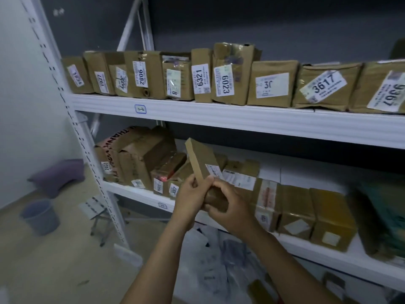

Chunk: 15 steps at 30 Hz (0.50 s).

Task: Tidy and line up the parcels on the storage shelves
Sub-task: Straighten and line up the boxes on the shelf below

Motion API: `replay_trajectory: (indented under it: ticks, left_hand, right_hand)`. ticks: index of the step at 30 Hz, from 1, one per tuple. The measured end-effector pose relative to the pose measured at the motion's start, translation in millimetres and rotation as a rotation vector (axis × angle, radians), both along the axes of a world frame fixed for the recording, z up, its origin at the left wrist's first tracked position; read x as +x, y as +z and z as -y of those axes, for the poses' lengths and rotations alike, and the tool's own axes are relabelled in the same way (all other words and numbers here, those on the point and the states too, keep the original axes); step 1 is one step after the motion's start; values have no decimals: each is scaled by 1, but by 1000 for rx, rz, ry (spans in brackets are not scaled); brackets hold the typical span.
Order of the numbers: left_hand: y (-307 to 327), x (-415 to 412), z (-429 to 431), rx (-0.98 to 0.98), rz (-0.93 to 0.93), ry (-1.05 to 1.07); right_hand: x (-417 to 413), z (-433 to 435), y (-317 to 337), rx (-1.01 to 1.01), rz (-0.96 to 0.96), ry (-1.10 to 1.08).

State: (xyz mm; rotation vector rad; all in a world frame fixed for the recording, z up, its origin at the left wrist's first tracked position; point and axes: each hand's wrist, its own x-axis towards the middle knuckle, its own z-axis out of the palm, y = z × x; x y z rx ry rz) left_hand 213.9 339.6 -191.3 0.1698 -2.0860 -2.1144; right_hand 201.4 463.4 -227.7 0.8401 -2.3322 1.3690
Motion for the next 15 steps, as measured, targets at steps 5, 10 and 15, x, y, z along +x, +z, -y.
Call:
replay_trajectory:
  ticks: [5,10,15]
  left_hand:
    - [9,-35,101,-287,-96,65]
    - [29,-64,158,-678,-237,236]
    - [32,-96,190,-890,-406,334]
  right_hand:
    - [-31,73,3,101,35,-92]
    - [-77,108,-1,267,80,-225]
    - [-123,138,-11,561,90,-147]
